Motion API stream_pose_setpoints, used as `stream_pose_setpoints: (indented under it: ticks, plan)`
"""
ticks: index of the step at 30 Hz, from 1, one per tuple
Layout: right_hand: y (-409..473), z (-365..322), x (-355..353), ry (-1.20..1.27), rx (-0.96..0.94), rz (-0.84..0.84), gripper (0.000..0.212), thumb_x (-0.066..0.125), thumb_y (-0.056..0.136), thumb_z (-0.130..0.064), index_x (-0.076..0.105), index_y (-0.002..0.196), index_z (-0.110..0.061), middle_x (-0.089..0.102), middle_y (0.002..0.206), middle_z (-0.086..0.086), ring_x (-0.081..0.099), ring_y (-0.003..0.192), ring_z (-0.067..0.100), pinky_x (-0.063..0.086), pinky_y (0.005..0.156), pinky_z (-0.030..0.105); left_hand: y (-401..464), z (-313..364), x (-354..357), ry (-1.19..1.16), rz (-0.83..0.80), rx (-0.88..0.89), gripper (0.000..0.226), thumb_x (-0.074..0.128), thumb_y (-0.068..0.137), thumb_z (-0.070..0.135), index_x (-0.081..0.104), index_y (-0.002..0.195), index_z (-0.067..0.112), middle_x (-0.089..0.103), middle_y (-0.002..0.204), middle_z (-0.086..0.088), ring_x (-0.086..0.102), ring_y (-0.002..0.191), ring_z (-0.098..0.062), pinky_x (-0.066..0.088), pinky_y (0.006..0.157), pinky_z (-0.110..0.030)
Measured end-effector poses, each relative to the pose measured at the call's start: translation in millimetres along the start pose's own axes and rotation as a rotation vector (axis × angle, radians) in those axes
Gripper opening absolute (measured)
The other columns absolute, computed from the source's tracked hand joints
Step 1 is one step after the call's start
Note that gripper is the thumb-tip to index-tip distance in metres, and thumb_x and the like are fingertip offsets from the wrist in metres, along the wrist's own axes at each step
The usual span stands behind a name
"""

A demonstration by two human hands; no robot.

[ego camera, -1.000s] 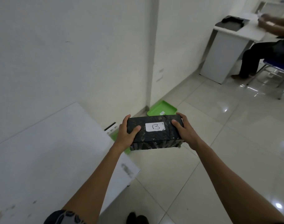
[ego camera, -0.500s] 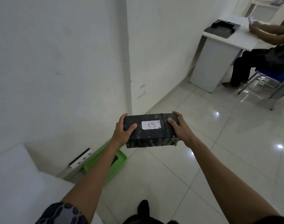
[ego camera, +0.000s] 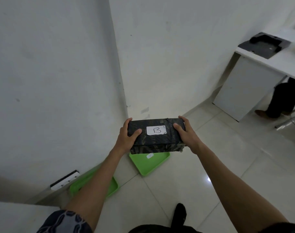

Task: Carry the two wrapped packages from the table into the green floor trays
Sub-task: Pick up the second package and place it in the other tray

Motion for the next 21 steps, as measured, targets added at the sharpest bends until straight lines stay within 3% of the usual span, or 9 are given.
stream_pose_setpoints:
  ticks: [2, 5, 11, 16, 21]
  plan:
    - [31, -5, -17, -0.013, 0.002, -0.06, 0.053, 0.059, 0.098, -0.046, 0.039, 0.146, -0.039, 0.058, 0.131, 0.0, 0.065, 0.114, 0.019, 0.056, 0.099, 0.042, 14, 6, 18, -0.003, 0.054, -0.031, 0.073, 0.066, 0.079, 0.053, 0.034, 0.143, 0.038, 0.048, 0.13, -0.003, 0.055, 0.112, -0.012, 0.047, 0.105, -0.041]
    - [73, -14, -34, -0.043, -0.002, -0.134, 0.053, 0.058, 0.099, -0.045, 0.039, 0.147, -0.039, 0.059, 0.126, -0.003, 0.064, 0.105, 0.011, 0.057, 0.09, 0.035, 33, 12, 37, -0.018, 0.123, -0.078, 0.074, 0.064, 0.077, 0.059, 0.033, 0.142, 0.043, 0.047, 0.131, -0.002, 0.053, 0.117, -0.017, 0.047, 0.104, -0.041]
    - [146, -29, -36, -0.074, -0.013, -0.256, 0.051, 0.057, 0.101, -0.041, 0.038, 0.148, -0.034, 0.056, 0.124, 0.0, 0.064, 0.103, 0.011, 0.058, 0.09, 0.037, 77, 19, 46, -0.025, 0.234, -0.124, 0.076, 0.064, 0.077, 0.06, 0.03, 0.144, 0.043, 0.046, 0.13, -0.003, 0.054, 0.116, -0.018, 0.049, 0.102, -0.041]
    - [191, -34, -28, -0.107, -0.015, -0.294, 0.052, 0.056, 0.1, -0.044, 0.037, 0.147, -0.036, 0.057, 0.125, -0.001, 0.063, 0.112, 0.023, 0.057, 0.098, 0.047, 109, 15, 47, -0.041, 0.277, -0.131, 0.072, 0.065, 0.082, 0.052, 0.031, 0.144, 0.041, 0.046, 0.127, -0.003, 0.055, 0.109, -0.011, 0.052, 0.098, -0.038]
    - [221, -25, -18, -0.106, 0.02, -0.344, 0.055, 0.057, 0.099, -0.046, 0.036, 0.148, -0.038, 0.058, 0.121, -0.01, 0.065, 0.115, 0.025, 0.057, 0.1, 0.05, 126, 6, 50, -0.078, 0.314, -0.191, 0.074, 0.066, 0.084, 0.05, 0.028, 0.147, 0.042, 0.045, 0.132, 0.0, 0.054, 0.118, -0.018, 0.051, 0.099, -0.037]
Point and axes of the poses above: each hand's wrist, its own y-axis towards the middle knuckle, its own x-axis out of the palm, z = x × y, the point moved 4 cm from there along y, towards the middle knuckle
